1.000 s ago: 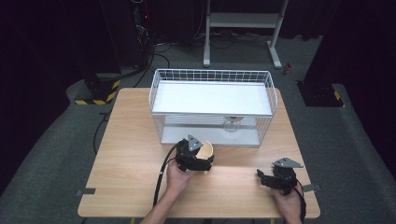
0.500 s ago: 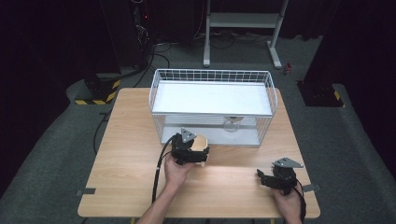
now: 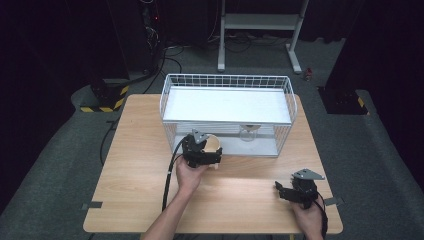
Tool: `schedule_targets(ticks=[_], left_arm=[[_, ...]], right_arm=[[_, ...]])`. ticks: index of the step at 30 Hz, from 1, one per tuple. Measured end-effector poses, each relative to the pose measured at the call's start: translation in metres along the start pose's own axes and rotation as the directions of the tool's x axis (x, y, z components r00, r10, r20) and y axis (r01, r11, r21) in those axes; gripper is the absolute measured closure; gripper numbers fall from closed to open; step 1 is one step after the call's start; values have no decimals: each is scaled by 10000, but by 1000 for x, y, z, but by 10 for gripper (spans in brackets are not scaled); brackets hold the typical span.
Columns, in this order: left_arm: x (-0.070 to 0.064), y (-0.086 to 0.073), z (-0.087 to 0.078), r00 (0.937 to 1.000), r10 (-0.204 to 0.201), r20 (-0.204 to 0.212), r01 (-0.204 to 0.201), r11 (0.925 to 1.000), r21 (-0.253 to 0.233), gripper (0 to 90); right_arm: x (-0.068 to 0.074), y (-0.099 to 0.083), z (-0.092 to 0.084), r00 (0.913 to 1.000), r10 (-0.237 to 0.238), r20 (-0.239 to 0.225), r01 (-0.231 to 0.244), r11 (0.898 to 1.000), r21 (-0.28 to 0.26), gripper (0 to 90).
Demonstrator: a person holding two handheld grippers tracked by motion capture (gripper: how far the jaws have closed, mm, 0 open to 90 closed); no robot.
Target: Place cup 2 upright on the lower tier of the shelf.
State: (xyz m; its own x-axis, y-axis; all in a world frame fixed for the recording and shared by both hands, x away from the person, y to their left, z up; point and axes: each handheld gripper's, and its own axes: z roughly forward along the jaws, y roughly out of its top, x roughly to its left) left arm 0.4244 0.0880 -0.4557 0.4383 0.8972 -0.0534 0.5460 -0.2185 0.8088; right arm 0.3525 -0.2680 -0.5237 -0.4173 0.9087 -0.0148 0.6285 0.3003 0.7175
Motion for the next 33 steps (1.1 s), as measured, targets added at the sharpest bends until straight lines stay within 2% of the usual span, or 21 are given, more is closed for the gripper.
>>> schedule_targets(ticks=[3, 10, 15, 25, 28, 33], left_arm=[[2, -1, 5, 9998, -11, -207, 15, 9999, 148, 100], [3, -1, 8, 9996, 0, -267, 0, 10000, -10, 100], [0, 1, 13, 9987, 297, -418, -296, 9996, 31, 100], [2, 1, 21, 9989, 196, -423, -210, 9992, -349, 100], [3, 0, 23, 9973, 509, -535, -535, 9974, -489, 99], [4, -1, 28, 9964, 601, -593, -643, 9954, -716, 97]], right_arm=[[0, 0, 0, 10000, 1, 1, -1, 10000, 1, 218], [0, 0, 0, 10000, 3, 1, -3, 10000, 1, 218], [0, 0, 0, 10000, 38, 1, -38, 10000, 13, 217], [0, 0, 0, 10000, 36, 2, -36, 10000, 15, 218], [0, 0, 0, 10000, 33, 6, -33, 10000, 12, 218], [0, 0, 0, 10000, 36, 11, -36, 10000, 11, 218]])
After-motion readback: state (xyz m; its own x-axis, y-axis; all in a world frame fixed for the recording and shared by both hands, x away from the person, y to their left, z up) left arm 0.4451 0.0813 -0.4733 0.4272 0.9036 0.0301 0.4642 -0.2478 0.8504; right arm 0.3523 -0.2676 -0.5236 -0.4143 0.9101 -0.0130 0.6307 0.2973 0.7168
